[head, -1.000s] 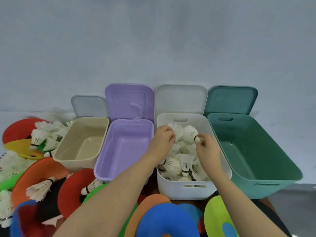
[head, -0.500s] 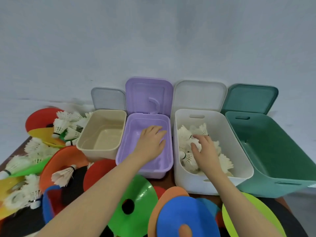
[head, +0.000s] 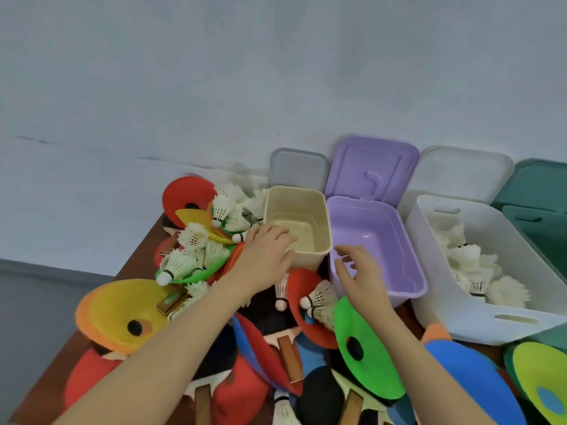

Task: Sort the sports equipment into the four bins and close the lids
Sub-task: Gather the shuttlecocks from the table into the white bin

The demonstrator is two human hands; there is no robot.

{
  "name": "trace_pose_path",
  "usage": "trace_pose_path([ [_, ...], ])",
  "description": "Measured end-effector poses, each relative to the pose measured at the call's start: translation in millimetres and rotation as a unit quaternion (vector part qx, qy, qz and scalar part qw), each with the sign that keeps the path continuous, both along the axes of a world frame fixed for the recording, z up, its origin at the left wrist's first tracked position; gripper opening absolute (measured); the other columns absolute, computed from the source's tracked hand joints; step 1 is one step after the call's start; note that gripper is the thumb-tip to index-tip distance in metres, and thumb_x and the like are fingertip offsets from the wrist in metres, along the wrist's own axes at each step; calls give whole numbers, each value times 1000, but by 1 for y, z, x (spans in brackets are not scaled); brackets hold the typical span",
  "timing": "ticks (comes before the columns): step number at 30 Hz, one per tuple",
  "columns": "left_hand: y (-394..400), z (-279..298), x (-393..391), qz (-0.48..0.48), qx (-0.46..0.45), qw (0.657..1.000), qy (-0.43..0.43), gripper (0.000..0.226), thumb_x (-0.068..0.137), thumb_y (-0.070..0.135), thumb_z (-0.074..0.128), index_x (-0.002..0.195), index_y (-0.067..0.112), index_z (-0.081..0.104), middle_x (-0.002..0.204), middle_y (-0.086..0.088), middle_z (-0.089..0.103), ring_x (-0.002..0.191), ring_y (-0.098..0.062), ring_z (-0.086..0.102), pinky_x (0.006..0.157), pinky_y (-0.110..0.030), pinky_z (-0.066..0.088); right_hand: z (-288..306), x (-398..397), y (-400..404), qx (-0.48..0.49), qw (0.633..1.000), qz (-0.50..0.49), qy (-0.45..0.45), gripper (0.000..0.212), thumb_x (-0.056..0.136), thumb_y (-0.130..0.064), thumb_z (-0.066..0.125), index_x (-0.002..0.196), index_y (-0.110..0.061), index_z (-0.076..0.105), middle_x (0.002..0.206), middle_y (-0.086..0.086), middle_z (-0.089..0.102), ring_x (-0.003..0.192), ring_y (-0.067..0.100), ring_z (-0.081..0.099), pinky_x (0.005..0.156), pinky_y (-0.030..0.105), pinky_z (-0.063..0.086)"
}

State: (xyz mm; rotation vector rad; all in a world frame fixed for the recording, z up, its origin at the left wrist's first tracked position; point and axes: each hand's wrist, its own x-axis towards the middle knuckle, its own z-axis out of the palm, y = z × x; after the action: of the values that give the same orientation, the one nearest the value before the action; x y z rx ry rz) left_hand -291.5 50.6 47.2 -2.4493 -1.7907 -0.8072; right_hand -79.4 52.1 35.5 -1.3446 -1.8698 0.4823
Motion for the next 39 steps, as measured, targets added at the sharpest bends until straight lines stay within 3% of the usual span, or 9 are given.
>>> trace_pose_path([
  [2, -15, -10, -34, 22, -14, 1000, -15, 36, 83, 30, 43, 108, 18, 67, 114, 0, 62, 111, -23, 48, 89, -30, 19, -10, -32, -9, -2, 1000, 19, -13, 20, 87, -8, 59, 107, -13, 63, 97, -5, 58, 91, 10, 53, 79, 20, 38],
  [7, -48, -36, -101, 75, -58, 995, -27, 49, 82, 40, 33, 110, 18, 66, 117, -1, 60, 115, -24, 46, 92, -33, 19, -33, -93, -21, -61, 993, 81, -55, 23, 85, -18, 61, 108, -16, 64, 102, -1, 63, 96, 15, 58, 86, 29, 44],
  [13, -70, -62, -150, 166, -92, 982, -1, 42, 87, 35, 51, 124, 18, 57, 134, -11, 48, 123, -34, 41, 98, -49, 31, -59, -139, -5, -103, 969, 125, -186, 34, 85, -26, 62, 118, -18, 60, 109, 4, 62, 101, 21, 56, 89, 34, 44],
  [17, -67, -71, -165, 199, -123, 972, 13, 47, 94, 38, 47, 139, 24, 41, 147, -11, 33, 134, -31, 26, 106, -44, 21, -73, -159, 6, -117, 960, 123, -223, 31, 84, -32, 61, 113, -22, 61, 104, 2, 62, 96, 22, 58, 82, 40, 45],
  [23, -50, -80, -173, 203, -122, 971, 32, 48, 96, 36, 45, 142, 28, 35, 141, -6, 41, 129, -25, 36, 100, -38, 27, -89, -169, 11, -105, 959, 100, -245, 18, 91, -26, 54, 102, -20, 67, 97, -1, 61, 91, 19, 58, 73, 31, 40],
  [29, -43, -85, -177, 249, -124, 960, 16, 52, 95, 36, 48, 143, 26, 32, 137, -3, 47, 123, -25, 42, 96, -37, 32, -82, -150, 6, -40, 980, 52, -188, 11, 84, -14, 64, 91, -19, 71, 82, -1, 64, 74, 22, 63, 65, 37, 47],
  [33, -38, -86, -180, 219, -131, 967, -20, 49, 93, 33, 53, 140, 26, 40, 134, -4, 50, 123, -25, 42, 96, -38, 31, -72, -133, -2, -43, 989, 36, -138, 13, 87, -15, 62, 95, -17, 71, 90, -3, 65, 82, 19, 62, 72, 40, 49],
  [37, -40, -84, -178, 187, -56, 973, -121, 40, 88, 25, 63, 126, 16, 57, 119, -7, 61, 110, -29, 50, 91, -39, 38, -63, -118, -11, -46, 995, 19, -83, 13, 87, -15, 62, 95, -18, 72, 93, -5, 66, 84, 14, 61, 74, 39, 51],
  [39, -41, -79, -174, 166, 0, 978, -129, 36, 86, 24, 65, 120, 13, 62, 112, -7, 63, 103, -29, 54, 88, -39, 41, -57, -112, -14, -41, 998, 11, -56, 13, 86, -13, 62, 93, -18, 72, 92, -6, 66, 86, 13, 61, 76, 36, 51],
])
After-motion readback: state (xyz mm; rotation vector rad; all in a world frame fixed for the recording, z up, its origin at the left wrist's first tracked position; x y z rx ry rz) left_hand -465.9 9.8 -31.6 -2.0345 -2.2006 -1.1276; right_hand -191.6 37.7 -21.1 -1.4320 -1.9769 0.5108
